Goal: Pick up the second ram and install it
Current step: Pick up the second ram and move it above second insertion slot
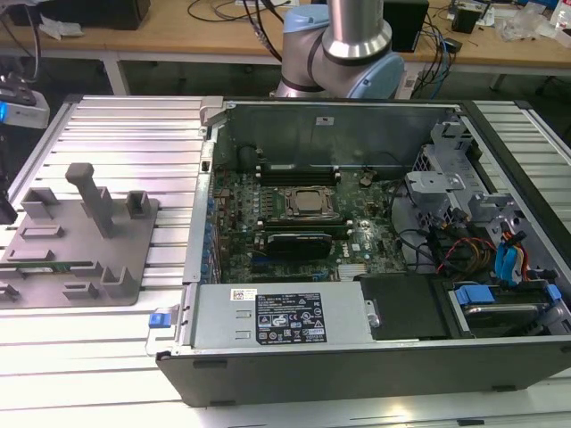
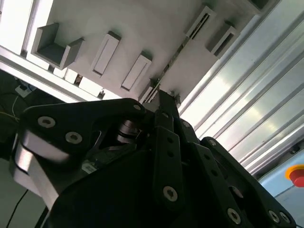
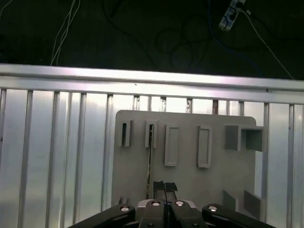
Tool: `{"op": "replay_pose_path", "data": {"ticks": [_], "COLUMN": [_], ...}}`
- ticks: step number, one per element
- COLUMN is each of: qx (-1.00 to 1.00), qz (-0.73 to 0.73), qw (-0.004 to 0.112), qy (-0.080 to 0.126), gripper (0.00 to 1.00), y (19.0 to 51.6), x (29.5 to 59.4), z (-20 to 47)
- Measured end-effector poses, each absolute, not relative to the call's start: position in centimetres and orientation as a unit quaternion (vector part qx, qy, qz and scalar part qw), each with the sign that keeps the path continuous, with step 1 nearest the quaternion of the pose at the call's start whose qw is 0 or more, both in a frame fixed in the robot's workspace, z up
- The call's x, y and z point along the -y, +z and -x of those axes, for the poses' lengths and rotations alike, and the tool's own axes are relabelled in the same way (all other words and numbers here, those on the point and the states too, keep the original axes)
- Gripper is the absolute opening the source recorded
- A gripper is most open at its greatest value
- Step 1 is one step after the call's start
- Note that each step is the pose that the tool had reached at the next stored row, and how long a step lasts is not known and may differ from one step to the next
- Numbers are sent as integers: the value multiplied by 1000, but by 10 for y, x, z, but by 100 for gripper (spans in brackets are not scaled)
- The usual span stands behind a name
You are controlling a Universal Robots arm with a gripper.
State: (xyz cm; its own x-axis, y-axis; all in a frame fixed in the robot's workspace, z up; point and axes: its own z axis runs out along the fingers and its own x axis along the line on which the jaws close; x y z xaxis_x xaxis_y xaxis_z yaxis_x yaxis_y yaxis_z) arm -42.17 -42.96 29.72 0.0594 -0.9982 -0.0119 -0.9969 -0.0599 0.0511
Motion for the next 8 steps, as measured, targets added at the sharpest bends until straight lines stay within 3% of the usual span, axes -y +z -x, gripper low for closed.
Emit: {"op": "replay_pose_path", "data": {"ticks": [8], "qx": [720], "qz": [-694], "qw": [14], "qy": [-23], "gripper": [8], "y": [282], "x": [437], "z": [420]}}
